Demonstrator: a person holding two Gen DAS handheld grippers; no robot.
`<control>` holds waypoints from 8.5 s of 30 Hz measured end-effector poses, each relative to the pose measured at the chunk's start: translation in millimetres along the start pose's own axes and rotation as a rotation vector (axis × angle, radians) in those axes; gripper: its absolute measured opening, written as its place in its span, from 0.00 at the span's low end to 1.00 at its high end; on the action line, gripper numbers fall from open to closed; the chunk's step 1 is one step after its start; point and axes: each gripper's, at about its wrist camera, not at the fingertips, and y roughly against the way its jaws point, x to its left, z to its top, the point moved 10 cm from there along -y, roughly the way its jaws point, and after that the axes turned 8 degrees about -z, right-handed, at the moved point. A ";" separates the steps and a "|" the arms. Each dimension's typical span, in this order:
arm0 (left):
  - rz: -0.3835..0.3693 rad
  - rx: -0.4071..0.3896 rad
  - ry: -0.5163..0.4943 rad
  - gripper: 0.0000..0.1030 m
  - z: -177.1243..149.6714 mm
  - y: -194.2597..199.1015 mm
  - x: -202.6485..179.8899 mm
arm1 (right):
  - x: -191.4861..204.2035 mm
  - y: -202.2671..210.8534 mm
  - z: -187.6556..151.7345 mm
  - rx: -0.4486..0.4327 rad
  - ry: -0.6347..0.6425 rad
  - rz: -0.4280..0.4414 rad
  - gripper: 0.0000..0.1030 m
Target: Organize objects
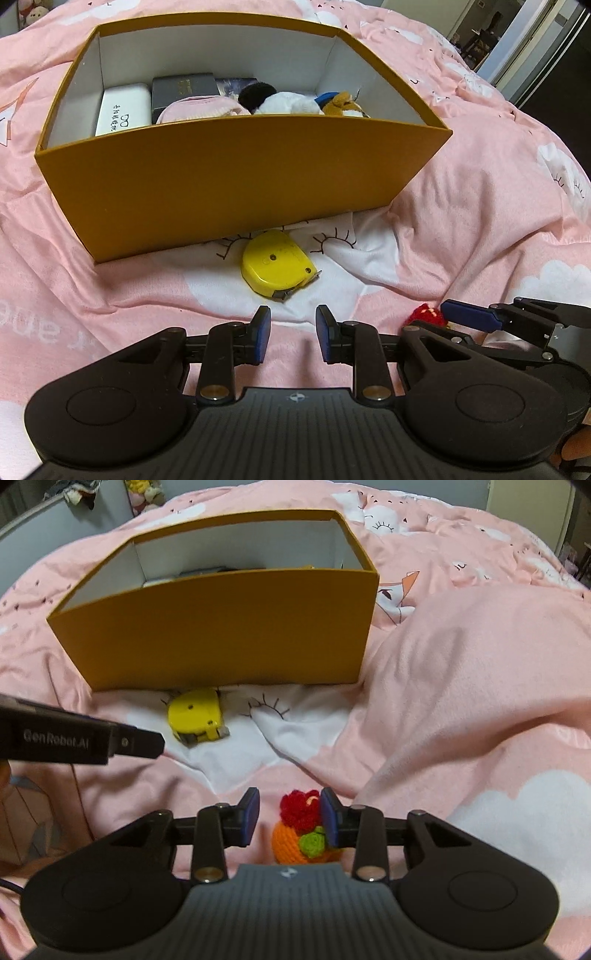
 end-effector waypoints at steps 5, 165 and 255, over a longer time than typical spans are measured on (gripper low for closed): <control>0.001 -0.011 0.002 0.32 1.0 2.3 0.4 | -8.7 -10.4 -9.1 0.061 -0.017 -0.066 0.49; -0.062 -0.066 0.080 0.60 240.1 -125.9 -0.2 | -112.2 -65.9 206.5 -0.270 0.110 -0.300 0.66; 0.306 -0.582 -0.029 0.72 60.0 123.5 28.9 | 22.6 90.6 106.3 -0.507 -0.204 -0.118 0.90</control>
